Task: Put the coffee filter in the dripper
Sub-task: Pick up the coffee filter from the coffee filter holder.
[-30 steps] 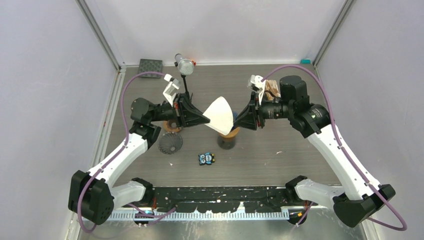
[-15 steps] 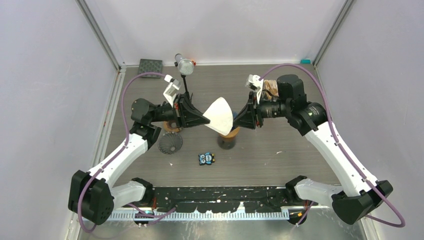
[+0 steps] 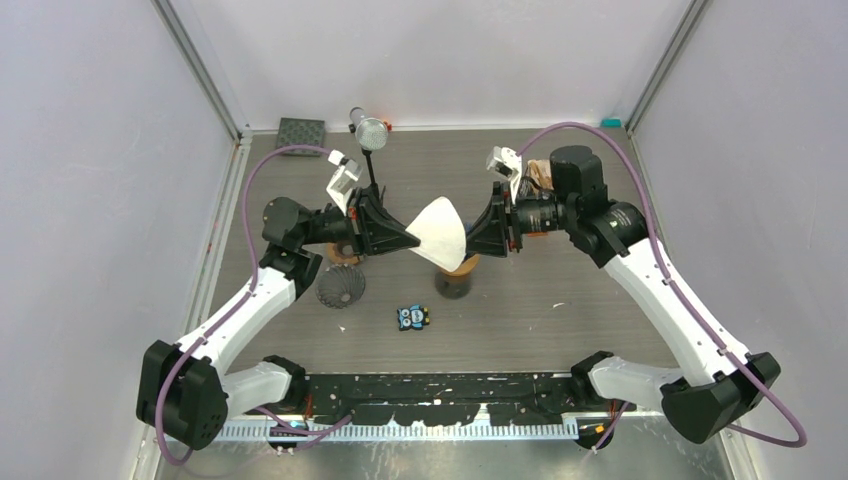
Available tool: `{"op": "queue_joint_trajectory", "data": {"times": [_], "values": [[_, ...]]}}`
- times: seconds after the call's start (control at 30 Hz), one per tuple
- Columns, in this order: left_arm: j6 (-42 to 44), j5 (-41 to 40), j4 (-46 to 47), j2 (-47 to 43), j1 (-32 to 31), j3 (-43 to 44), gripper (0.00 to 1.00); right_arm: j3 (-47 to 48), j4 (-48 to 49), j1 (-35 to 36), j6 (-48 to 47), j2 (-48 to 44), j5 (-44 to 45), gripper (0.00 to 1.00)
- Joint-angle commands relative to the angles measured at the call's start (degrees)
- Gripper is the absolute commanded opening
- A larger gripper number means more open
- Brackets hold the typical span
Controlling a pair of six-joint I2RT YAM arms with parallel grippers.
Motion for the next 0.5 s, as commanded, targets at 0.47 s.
{"op": "queue_joint_trajectory", "data": {"times": [0.47], "values": [[1.9,-1.8,1.7,-1.1,0.5,-0.3,0.0,-1.0,1.6,-0.3,-1.0,0.0,0.5,0.24]]}}
